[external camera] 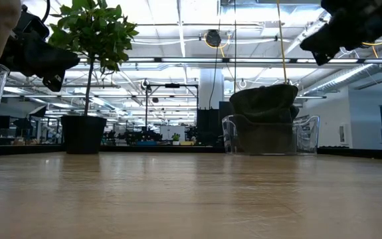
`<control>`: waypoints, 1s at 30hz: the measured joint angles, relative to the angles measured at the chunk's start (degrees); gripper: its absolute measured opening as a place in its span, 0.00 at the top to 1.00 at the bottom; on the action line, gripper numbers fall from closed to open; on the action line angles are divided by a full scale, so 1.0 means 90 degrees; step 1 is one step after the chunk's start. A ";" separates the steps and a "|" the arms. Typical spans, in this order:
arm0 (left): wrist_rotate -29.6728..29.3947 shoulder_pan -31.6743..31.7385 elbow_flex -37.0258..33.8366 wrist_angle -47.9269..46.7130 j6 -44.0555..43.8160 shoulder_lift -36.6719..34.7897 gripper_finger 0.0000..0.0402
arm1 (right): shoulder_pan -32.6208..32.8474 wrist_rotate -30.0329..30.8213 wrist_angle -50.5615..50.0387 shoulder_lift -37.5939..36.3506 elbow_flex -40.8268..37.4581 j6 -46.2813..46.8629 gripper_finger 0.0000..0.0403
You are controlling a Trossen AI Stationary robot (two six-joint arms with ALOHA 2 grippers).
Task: Pick & Place hat
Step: Return to Home Position
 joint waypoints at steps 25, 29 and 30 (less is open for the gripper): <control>-0.0010 0.0000 0.0000 0.0005 -0.0007 0.0000 0.91 | -0.0002 -0.0599 -0.0244 -0.3244 -0.1842 0.0132 1.00; -0.0010 0.0000 -0.0002 0.0005 -0.0007 0.0002 0.87 | -0.0006 -0.0173 -0.0287 -0.3192 -0.1925 -0.0029 1.00; -0.0009 0.0001 -0.0002 0.0010 -0.0007 0.0000 0.86 | -0.0005 -0.0100 -0.0228 -0.3203 -0.2003 -0.0051 1.00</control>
